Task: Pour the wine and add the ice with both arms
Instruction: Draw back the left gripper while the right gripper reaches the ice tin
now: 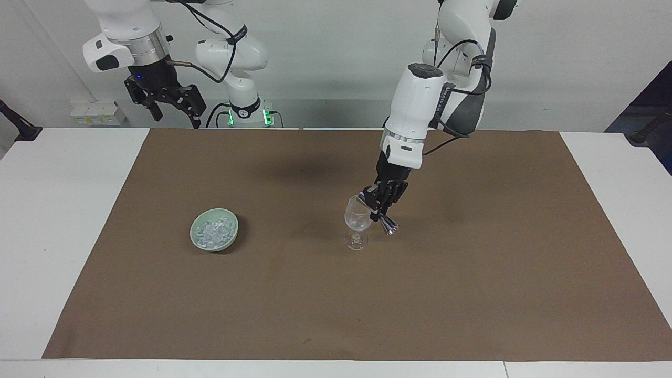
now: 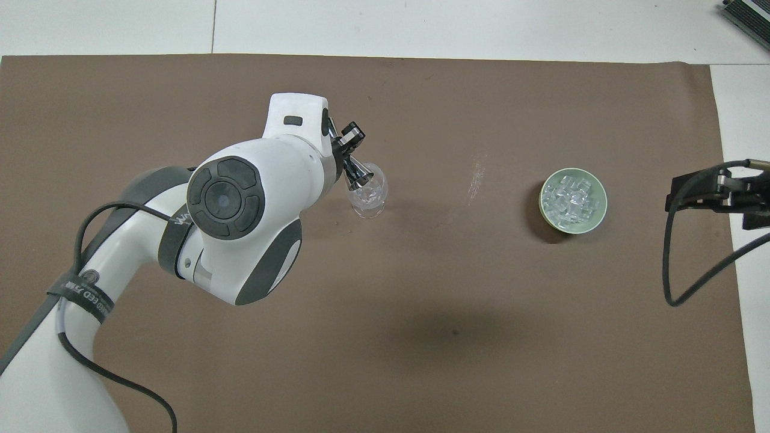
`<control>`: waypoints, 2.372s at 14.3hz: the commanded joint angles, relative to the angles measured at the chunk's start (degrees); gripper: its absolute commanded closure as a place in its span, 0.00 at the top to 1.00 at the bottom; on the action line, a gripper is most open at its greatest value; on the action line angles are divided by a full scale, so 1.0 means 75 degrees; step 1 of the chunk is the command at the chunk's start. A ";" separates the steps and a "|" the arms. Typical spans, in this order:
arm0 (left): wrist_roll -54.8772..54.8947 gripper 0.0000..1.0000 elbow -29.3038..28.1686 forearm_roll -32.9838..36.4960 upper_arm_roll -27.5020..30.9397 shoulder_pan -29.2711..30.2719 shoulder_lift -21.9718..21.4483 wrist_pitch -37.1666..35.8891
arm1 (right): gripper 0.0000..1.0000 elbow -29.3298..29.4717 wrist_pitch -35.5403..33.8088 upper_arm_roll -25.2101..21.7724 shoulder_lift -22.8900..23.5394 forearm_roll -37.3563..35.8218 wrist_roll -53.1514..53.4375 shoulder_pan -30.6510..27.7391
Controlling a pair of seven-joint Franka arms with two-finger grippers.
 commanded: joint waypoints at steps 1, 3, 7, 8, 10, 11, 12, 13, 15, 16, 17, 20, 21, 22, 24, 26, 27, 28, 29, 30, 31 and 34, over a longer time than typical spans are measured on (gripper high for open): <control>-0.0187 0.00 -0.0133 0.0205 0.0164 -0.0179 -0.0179 -0.0003 | 1.00 0.0050 -0.0017 0.0021 0.0024 0.0161 -0.0187 -0.0361; -0.0256 0.00 -0.0121 0.0216 0.0164 -0.0202 -0.0179 -0.0003 | 1.00 0.0062 0.0018 0.0021 0.0024 0.0161 -0.0198 -0.0386; -0.0513 0.00 -0.0075 0.0240 0.0129 -0.0179 -0.0168 -0.0003 | 1.00 0.0050 0.0170 0.0021 0.0036 0.0149 -0.0175 -0.0374; -0.0596 0.00 -0.0074 0.0217 0.0118 -0.0179 -0.0168 -0.0003 | 1.00 0.0038 0.0194 0.0021 0.0036 0.0138 -0.0186 -0.0374; -0.0760 0.00 -0.0040 -0.0005 0.0094 -0.0132 -0.0144 -0.0073 | 1.00 0.0027 0.0287 0.0021 0.0036 0.0103 -0.0175 -0.0386; -0.0831 0.00 -0.0051 -0.0308 0.0106 -0.0109 -0.0144 -0.0085 | 1.00 0.0027 0.0380 0.0021 0.0048 0.0103 -0.0186 -0.0386; -0.0843 0.00 -0.0051 -0.0601 0.0106 -0.0097 -0.0144 -0.0097 | 1.00 0.0027 0.0532 0.0021 0.0071 0.0103 -0.0163 -0.0386; -0.0843 0.00 0.0019 -0.1103 0.0106 -0.0062 -0.0144 -0.0271 | 1.00 0.0003 0.0708 0.0021 0.0083 0.0103 -0.0163 -0.0374; -0.0773 0.00 0.0113 -0.2193 0.0187 0.0136 -0.0132 -0.0635 | 1.00 -0.0020 0.0745 0.0021 0.0083 0.0103 -0.0198 -0.0386; -0.0784 0.00 0.0183 -0.2650 0.0188 0.0276 -0.0132 -0.0822 | 1.00 -0.0032 0.0733 0.0021 0.0083 0.0091 -0.0245 -0.0386; -0.0784 0.00 0.0230 -0.2980 0.0188 0.0313 -0.0132 -0.1091 | 1.00 -0.0032 0.0710 0.0021 0.0083 0.0079 -0.0292 -0.0374; -0.0784 0.00 0.0382 -0.4498 0.0188 0.0943 -0.0156 -0.1852 | 1.00 -0.0032 0.0744 0.0033 0.0211 0.0032 -0.0304 -0.0339; -0.0796 0.00 0.0383 -0.5144 0.0199 0.1155 -0.0167 -0.2075 | 1.00 -0.0009 0.0745 0.0033 0.0293 0.0032 -0.0350 -0.0339; -0.0808 0.00 0.0348 -0.5476 0.0200 0.1342 -0.0179 -0.2298 | 1.00 -0.0020 0.0826 0.0033 0.0363 0.0032 -0.0467 -0.0327; -0.0820 0.00 0.0278 -0.5689 0.0188 0.1671 -0.0237 -0.2720 | 1.00 -0.0172 0.1048 0.0033 0.0539 0.0020 -0.0561 -0.0280; -0.0808 0.00 0.0242 -0.6074 0.0188 0.2104 -0.0238 -0.3026 | 1.00 -0.0382 0.1399 0.0033 0.0703 0.0020 -0.0643 -0.0280; -0.0796 0.00 0.0172 -0.6367 0.0199 0.2303 -0.0238 -0.3166 | 1.00 -0.0500 0.1656 0.0033 0.0820 0.0020 -0.0771 -0.0292; -0.0785 0.00 0.0056 -0.6520 0.0188 0.2514 -0.0238 -0.3283 | 1.00 -0.0582 0.1856 0.0033 0.0914 0.0020 -0.0784 -0.0327; -0.0773 0.00 -0.0027 -0.6719 0.0188 0.2679 -0.0226 -0.3354 | 1.00 -0.0676 0.2009 0.0033 0.0973 0.0020 -0.0807 -0.0362; -0.0773 0.00 -0.0120 -0.7011 0.0188 0.2785 -0.0226 -0.3355 | 1.00 -0.0816 0.2138 0.0033 0.0997 0.0020 -0.0854 -0.0385; -0.0749 0.00 -0.0249 -0.7292 0.0188 0.2913 -0.0238 -0.3320 | 1.00 -0.1026 0.2336 0.0033 0.1020 0.0020 -0.0936 -0.0386; -0.0738 0.00 -0.0518 -0.8043 0.0188 0.3370 -0.0191 -0.3332 | 1.00 -0.1636 0.2981 0.0033 0.1090 0.0020 -0.1007 -0.0421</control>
